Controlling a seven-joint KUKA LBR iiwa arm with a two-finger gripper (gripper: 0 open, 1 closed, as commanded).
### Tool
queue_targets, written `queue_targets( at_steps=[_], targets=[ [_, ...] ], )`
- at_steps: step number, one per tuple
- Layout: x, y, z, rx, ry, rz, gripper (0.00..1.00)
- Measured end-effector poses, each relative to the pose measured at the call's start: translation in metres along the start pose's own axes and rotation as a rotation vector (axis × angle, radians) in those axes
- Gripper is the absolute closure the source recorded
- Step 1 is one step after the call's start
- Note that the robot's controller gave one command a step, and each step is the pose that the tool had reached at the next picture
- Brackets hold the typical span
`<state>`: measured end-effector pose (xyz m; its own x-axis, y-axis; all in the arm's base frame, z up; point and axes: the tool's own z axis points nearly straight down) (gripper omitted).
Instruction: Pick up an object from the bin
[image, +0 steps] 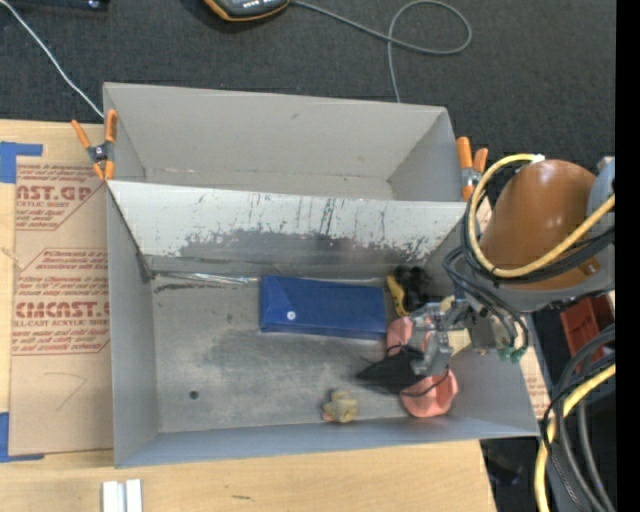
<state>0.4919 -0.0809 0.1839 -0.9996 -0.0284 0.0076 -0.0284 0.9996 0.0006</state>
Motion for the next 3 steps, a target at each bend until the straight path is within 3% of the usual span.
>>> queue_targets(
  at_steps=[1,2,3],
  targets=[
    [0.004,0.01,-0.015,-0.001,-0.002,0.037,1.0],
    [-0.003,0.007,0.015,-0.001,0.002,0.031,1.0],
    [0.001,0.02,-0.022,-0.002,-0.007,0.047,1.0]
  ],
)
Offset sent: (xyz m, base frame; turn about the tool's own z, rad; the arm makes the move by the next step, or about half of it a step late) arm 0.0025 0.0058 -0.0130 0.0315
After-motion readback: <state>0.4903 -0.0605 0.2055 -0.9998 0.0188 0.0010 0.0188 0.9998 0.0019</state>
